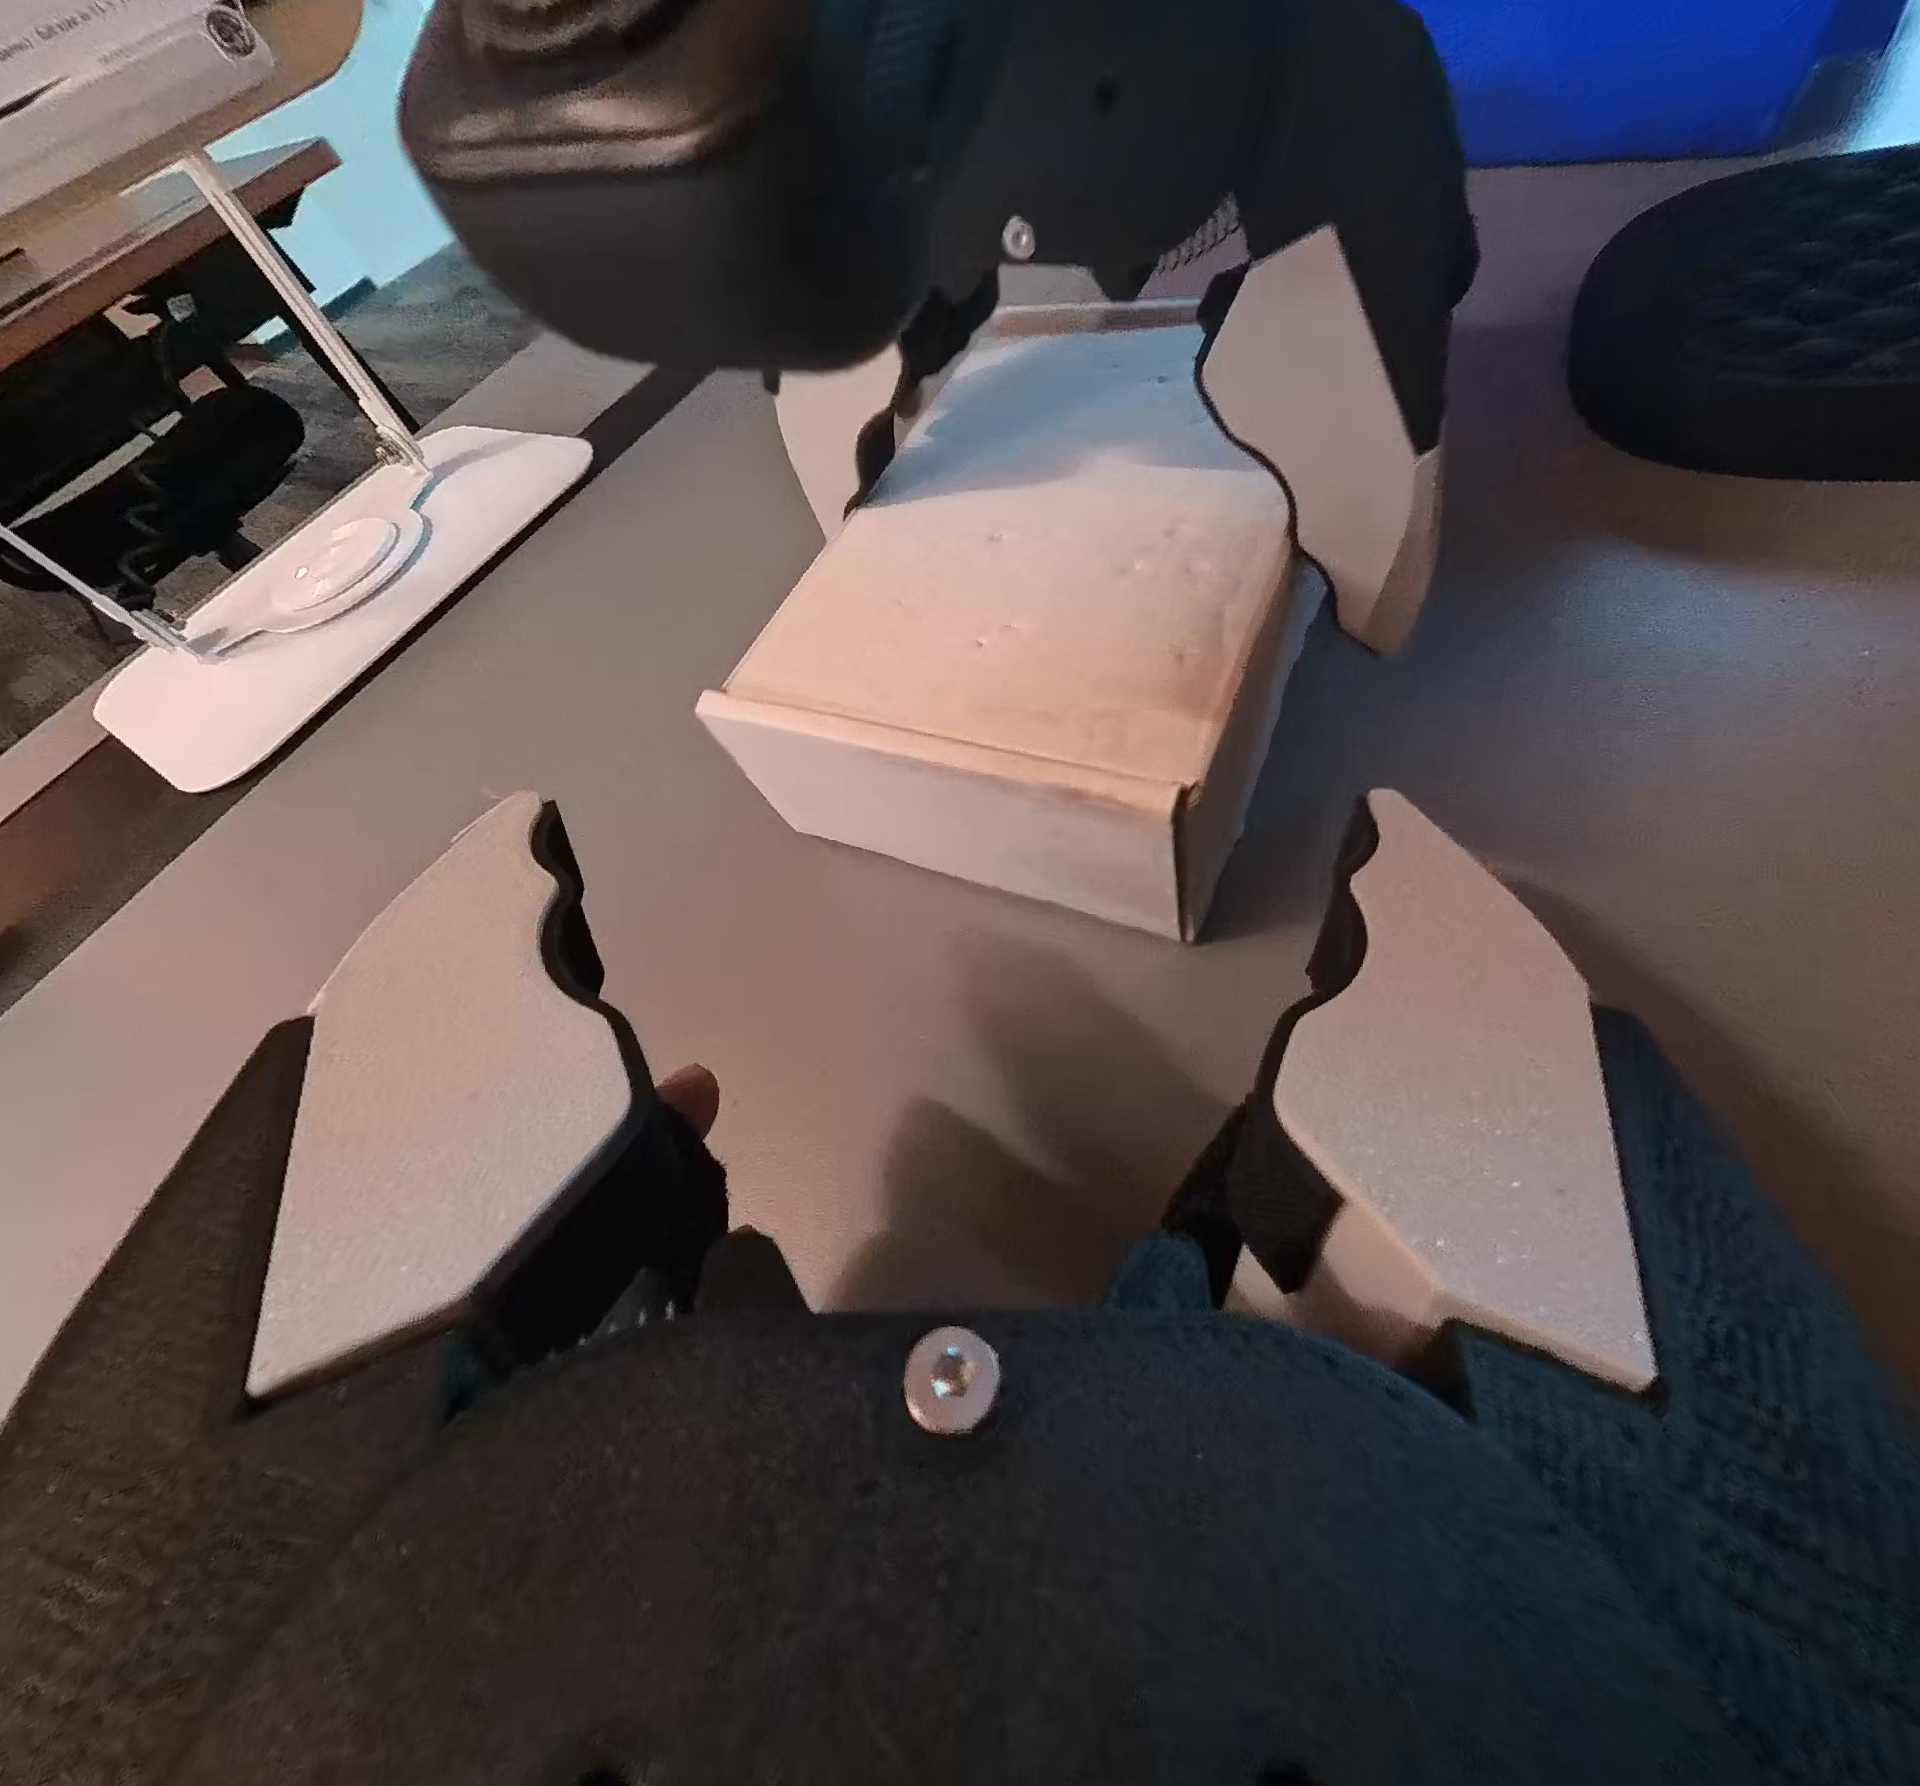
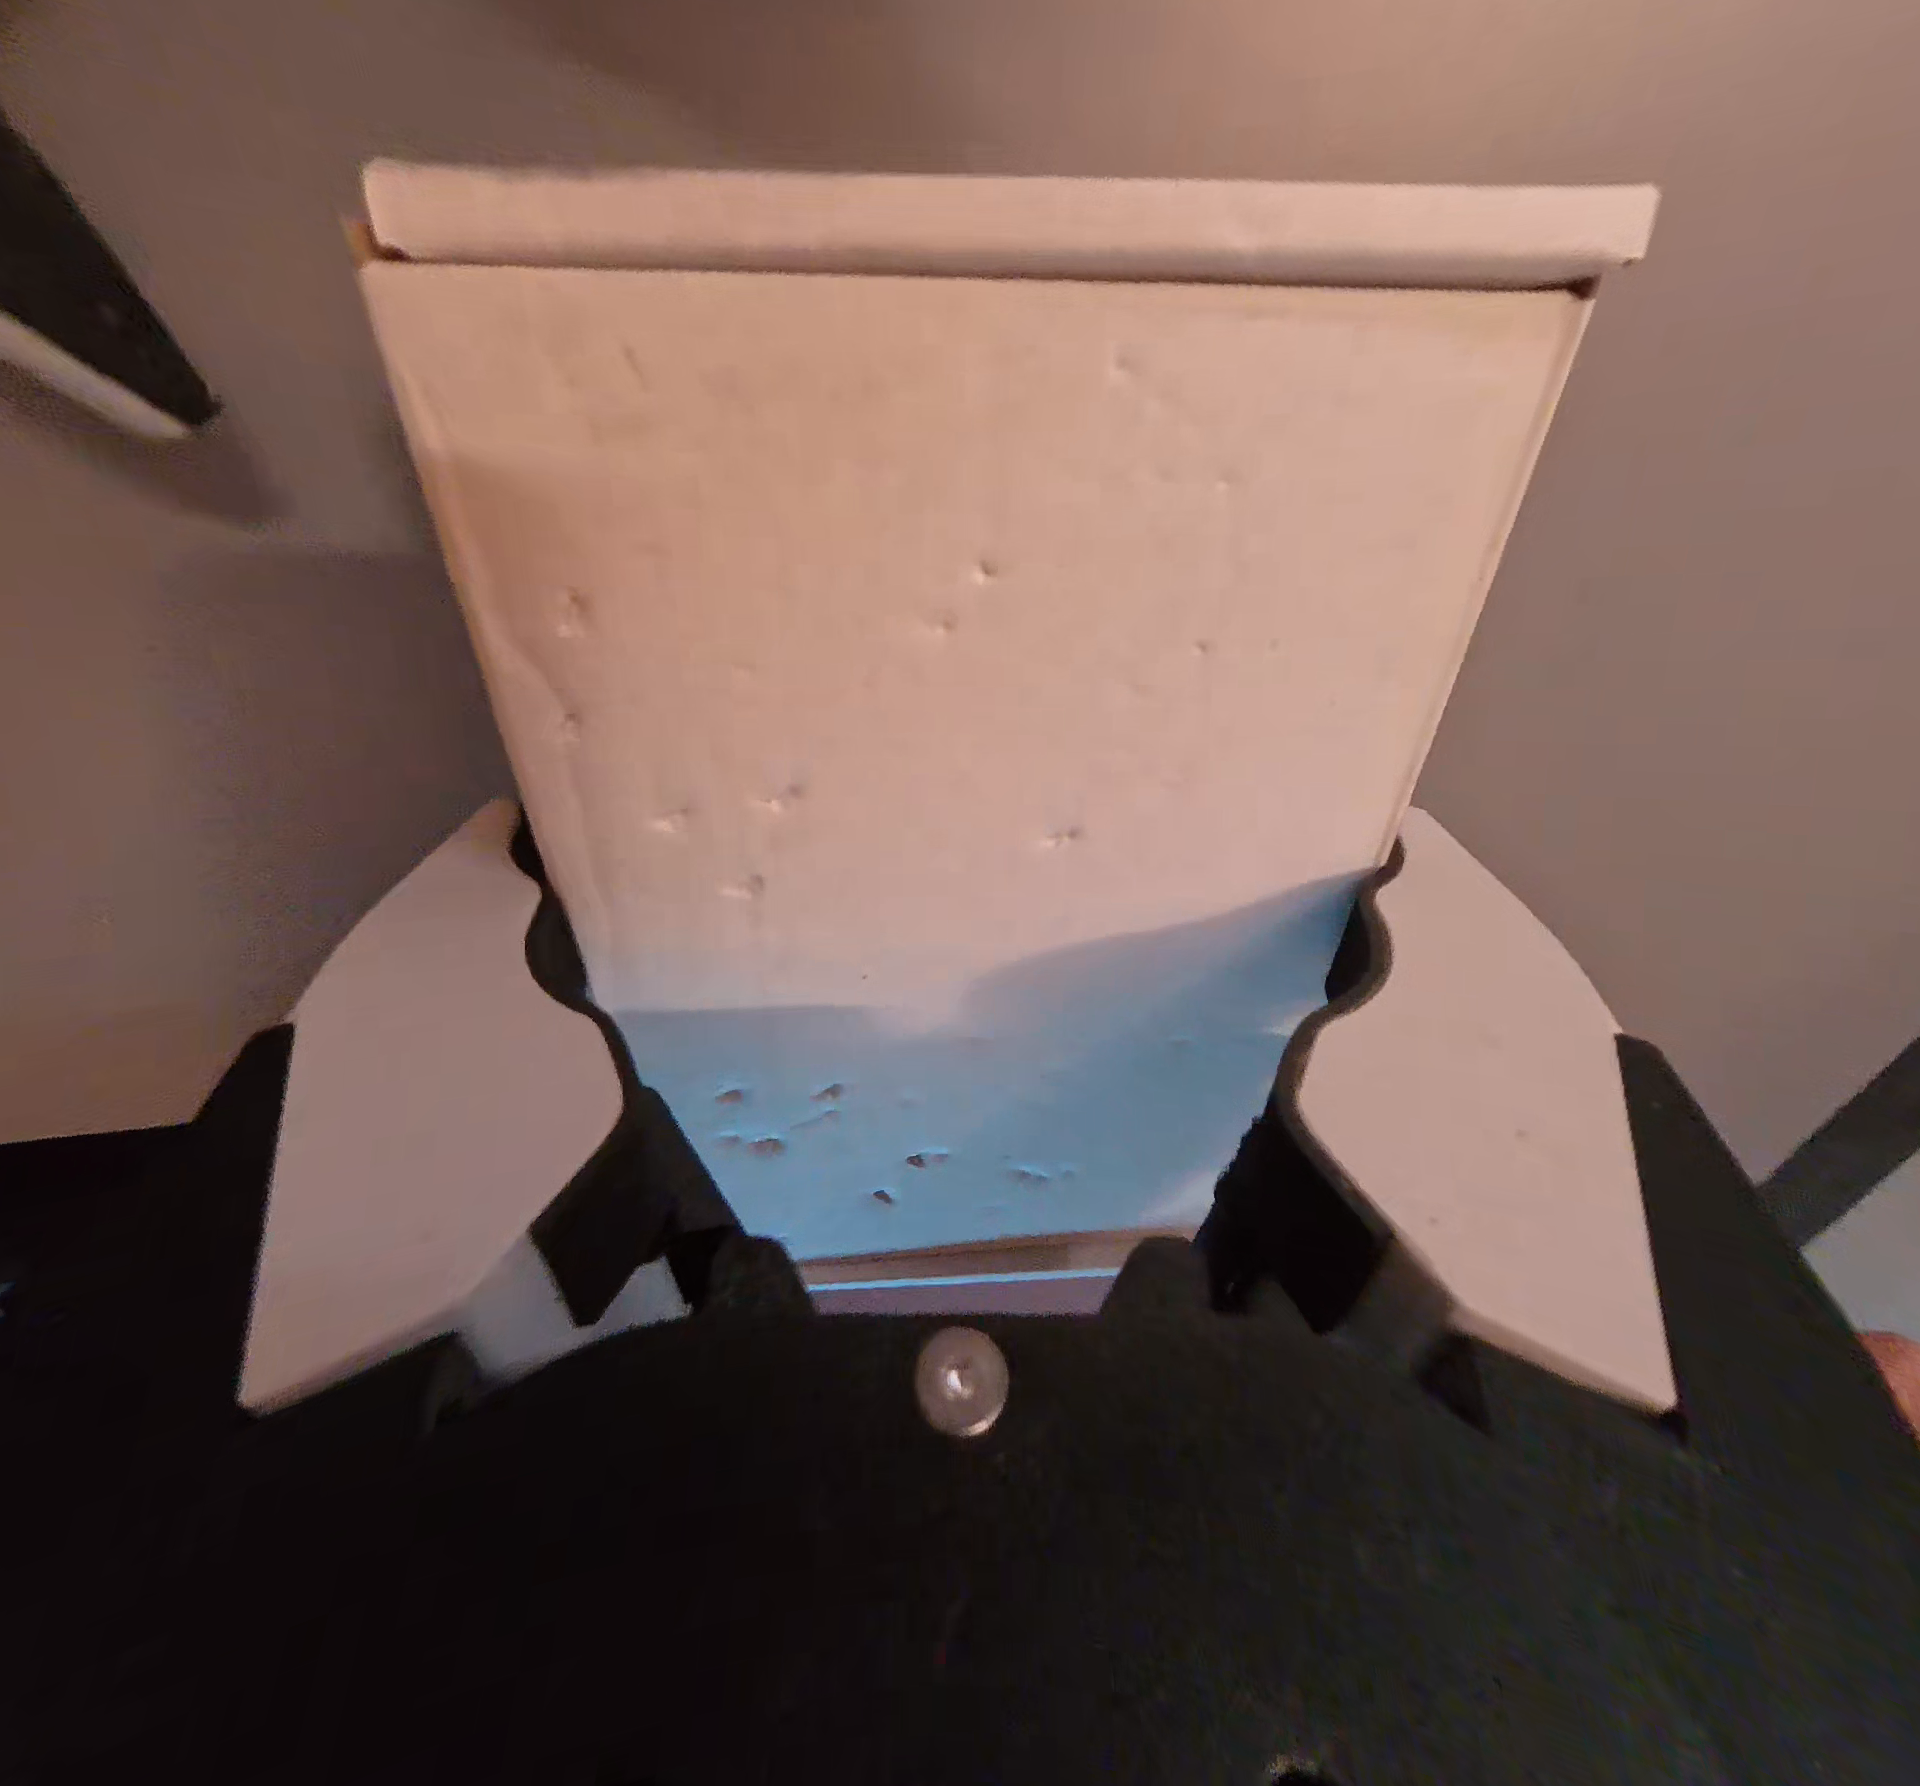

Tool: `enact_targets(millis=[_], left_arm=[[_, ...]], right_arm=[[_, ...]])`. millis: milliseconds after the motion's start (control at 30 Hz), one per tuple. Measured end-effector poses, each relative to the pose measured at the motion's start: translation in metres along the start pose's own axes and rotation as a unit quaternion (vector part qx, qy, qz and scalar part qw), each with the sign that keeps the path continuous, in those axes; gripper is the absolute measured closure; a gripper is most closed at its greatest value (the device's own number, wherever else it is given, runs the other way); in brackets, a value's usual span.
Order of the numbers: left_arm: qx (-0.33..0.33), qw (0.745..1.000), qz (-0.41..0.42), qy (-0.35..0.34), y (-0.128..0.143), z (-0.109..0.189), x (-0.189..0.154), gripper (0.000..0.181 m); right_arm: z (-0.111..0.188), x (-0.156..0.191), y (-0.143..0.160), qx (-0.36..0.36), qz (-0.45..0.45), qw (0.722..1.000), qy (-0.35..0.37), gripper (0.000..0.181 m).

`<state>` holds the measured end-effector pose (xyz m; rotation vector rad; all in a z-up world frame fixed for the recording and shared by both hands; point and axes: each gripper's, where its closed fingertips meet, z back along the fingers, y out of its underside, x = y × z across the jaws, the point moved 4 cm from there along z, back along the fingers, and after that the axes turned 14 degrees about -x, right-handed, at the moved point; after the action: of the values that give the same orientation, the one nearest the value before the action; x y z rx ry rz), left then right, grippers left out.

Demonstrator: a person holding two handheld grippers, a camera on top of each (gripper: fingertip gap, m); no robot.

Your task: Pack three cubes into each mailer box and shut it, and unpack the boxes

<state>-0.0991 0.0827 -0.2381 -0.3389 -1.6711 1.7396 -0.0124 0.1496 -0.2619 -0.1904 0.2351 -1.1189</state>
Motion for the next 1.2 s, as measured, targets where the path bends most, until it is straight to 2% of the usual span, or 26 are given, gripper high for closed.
enact_targets(millis=[167, 333, 567, 733, 867, 1000, 1100, 1200], left_arm=[[0.002, 1.000, 0.000, -0.003, 0.001, 0.000, 0.001, 0.047], [0.005, 1.000, -0.003, -0.006, 0.003, 0.000, 0.002, 0.048], [0.011, 1.000, -0.003, -0.009, 0.006, 0.000, 0.003, 0.049], [0.013, 1.000, -0.001, -0.011, 0.007, -0.001, 0.004, 0.050], [0.015, 1.000, 0.000, -0.011, 0.007, -0.001, 0.004, 0.051], [0.016, 1.000, -0.002, -0.009, 0.008, -0.001, 0.003, 0.051], [0.016, 1.000, -0.001, -0.009, 0.008, -0.001, 0.003, 0.051], [0.017, 1.000, -0.001, -0.010, 0.009, -0.001, 0.004, 0.051]], right_arm=[[0.025, -0.001, 0.010, -0.006, 0.014, 0.999, 0.031, 0.041], [0.081, -0.004, 0.042, -0.005, 0.000, 0.996, 0.084, 0.041], [0.181, -0.010, 0.148, 0.049, -0.078, 0.975, 0.204, 0.041], [0.227, -0.006, 0.231, 0.093, -0.131, 0.951, 0.266, 0.041], [0.237, 0.002, 0.285, 0.118, -0.158, 0.938, 0.285, 0.041], [0.222, 0.008, 0.325, 0.144, -0.173, 0.935, 0.276, 0.041], [0.204, 0.009, 0.340, 0.147, -0.175, 0.937, 0.263, 0.041], [0.187, 0.006, 0.342, 0.139, -0.167, 0.944, 0.248, 0.041]])
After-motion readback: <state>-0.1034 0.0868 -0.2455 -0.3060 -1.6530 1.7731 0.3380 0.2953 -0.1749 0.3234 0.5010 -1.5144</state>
